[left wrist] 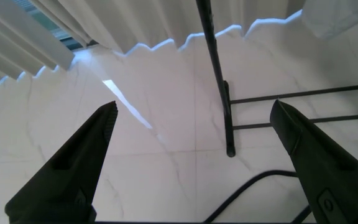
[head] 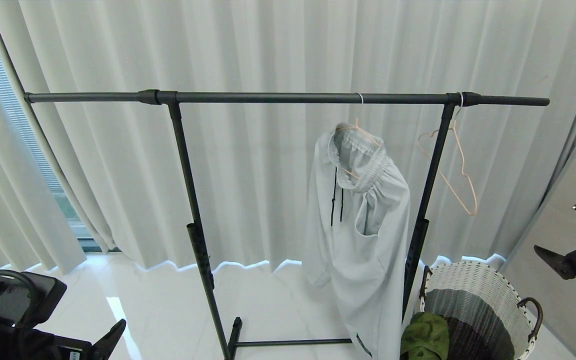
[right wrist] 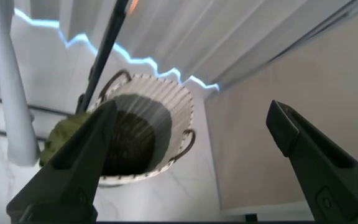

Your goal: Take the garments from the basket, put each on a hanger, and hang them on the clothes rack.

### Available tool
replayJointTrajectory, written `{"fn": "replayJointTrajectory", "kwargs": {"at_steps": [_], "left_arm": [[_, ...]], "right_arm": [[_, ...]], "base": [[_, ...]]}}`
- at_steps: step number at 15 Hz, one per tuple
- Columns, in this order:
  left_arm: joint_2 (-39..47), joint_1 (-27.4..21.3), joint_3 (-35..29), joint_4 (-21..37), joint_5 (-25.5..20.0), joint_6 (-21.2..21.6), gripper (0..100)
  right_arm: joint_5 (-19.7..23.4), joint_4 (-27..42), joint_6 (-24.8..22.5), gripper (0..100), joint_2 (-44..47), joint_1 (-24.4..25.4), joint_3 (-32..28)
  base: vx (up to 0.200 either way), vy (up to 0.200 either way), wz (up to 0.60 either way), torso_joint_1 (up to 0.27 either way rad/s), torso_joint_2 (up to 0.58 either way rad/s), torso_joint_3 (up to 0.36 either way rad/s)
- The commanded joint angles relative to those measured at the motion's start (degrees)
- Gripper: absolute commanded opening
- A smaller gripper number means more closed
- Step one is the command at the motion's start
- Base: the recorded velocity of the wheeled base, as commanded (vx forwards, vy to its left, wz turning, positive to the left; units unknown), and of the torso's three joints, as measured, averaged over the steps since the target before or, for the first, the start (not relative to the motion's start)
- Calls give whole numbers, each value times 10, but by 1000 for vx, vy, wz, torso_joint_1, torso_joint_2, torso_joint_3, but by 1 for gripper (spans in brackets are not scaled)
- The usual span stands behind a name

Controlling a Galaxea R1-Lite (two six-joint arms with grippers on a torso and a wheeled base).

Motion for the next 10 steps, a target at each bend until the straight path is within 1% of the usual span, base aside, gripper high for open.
{"fn": "replayJointTrajectory", "kwargs": {"at_steps": [1, 4, 5, 7, 10], "left_arm": [[-1, -17, -8, 0, 0, -1, 100], [1, -43, -23, 0, 0, -1, 100], [3, -50, -31, 0, -1, -2, 100], [4, -52, -40, 0, -2, -2, 100], [4, -69, -43, 0, -3, -2, 100]], "right_arm": [[0, 1, 0, 100, 1, 0, 16], [-4, 1, 0, 100, 1, -3, 36], [-21, 1, 1, 100, 1, -5, 47], [-36, 1, 1, 100, 0, -6, 64], [-37, 3, 0, 100, -4, -6, 90]], "base": [[0, 0, 0, -188, 500, 305], [0, 0, 0, -186, 497, 303], [0, 0, 0, -183, 486, 315], [0, 0, 0, -163, 469, 310], [0, 0, 0, -146, 466, 318]]}}
